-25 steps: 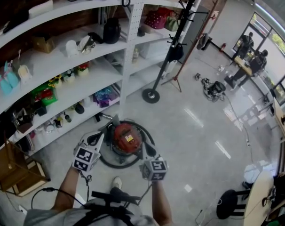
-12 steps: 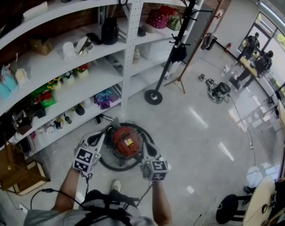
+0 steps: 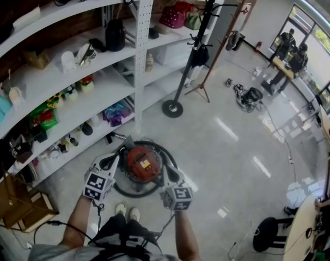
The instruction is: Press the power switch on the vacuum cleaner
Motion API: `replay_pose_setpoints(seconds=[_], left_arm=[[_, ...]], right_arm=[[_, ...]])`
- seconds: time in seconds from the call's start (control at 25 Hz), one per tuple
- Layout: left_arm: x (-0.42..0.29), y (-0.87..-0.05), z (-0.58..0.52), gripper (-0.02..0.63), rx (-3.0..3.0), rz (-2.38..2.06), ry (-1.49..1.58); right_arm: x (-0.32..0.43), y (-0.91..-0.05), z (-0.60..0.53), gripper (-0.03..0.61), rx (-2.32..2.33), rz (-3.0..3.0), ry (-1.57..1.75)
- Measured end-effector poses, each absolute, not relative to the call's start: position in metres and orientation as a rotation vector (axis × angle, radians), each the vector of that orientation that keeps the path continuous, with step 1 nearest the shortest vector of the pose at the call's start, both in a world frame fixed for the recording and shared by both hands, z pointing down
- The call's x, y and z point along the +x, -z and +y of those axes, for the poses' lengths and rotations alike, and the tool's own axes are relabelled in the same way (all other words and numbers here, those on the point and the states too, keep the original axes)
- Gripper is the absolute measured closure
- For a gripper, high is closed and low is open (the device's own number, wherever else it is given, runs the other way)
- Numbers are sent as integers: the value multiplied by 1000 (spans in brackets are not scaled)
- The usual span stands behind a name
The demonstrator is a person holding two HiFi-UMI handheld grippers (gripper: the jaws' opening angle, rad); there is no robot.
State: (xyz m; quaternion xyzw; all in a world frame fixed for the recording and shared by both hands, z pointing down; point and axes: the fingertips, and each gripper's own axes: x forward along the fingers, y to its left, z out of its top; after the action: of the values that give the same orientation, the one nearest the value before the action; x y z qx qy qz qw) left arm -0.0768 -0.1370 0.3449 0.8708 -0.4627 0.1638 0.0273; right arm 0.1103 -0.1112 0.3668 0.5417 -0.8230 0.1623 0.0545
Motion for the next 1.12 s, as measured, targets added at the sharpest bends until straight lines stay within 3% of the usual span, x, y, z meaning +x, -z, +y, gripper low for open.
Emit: replay_pose_setpoints(seconds=[1.12], left_arm=[[-82,-439,-207,607,2647,-1240,-492]], right_arm=[[104,-465,-151,566,1748,-2298,-652]])
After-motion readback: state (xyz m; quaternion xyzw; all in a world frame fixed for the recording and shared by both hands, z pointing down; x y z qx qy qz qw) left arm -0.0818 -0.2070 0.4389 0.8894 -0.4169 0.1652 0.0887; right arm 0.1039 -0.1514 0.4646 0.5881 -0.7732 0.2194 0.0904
